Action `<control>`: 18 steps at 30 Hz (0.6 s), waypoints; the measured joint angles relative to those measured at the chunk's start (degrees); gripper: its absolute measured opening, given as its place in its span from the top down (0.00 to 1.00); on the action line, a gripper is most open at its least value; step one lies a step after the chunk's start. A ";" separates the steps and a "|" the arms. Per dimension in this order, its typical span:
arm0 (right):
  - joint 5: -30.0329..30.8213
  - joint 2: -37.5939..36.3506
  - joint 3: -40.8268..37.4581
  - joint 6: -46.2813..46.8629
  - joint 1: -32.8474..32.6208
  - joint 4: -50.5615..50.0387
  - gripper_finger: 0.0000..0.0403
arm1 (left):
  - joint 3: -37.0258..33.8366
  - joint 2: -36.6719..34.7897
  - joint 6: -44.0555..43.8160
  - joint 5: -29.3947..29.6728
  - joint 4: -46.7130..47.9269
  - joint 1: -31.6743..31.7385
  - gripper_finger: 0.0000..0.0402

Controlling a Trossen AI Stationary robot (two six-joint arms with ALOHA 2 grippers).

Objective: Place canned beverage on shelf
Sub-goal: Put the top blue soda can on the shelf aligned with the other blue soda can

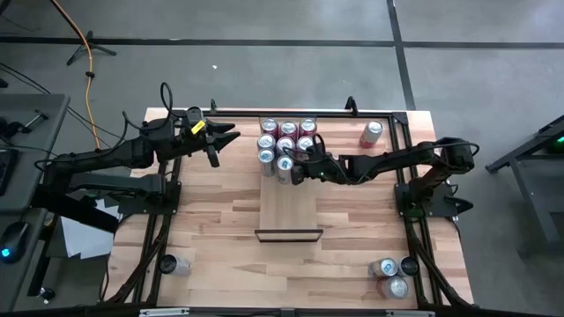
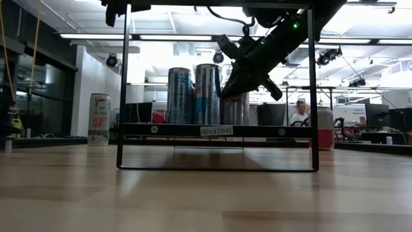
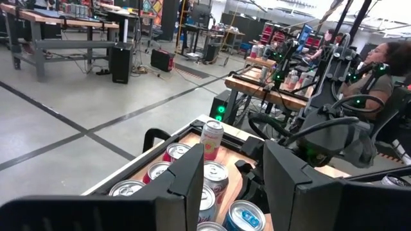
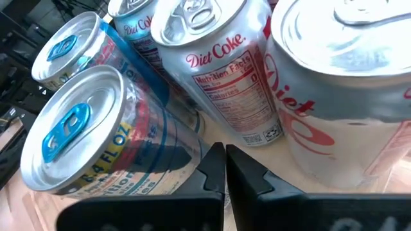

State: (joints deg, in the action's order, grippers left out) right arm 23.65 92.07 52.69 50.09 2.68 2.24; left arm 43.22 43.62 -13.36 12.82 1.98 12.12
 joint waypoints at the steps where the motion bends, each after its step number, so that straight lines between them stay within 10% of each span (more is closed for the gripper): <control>1: 0.18 0.00 0.00 0.06 0.01 0.01 1.00 | 0.00 0.00 0.01 0.00 0.00 0.00 0.75; 18: -1.65 0.00 0.00 1.11 -3.09 0.22 1.00 | 0.00 0.00 0.02 0.00 0.02 0.00 0.75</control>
State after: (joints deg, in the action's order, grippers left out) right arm 22.00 92.07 52.69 51.20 -0.42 2.46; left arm 43.22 43.62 -13.34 12.82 2.00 12.12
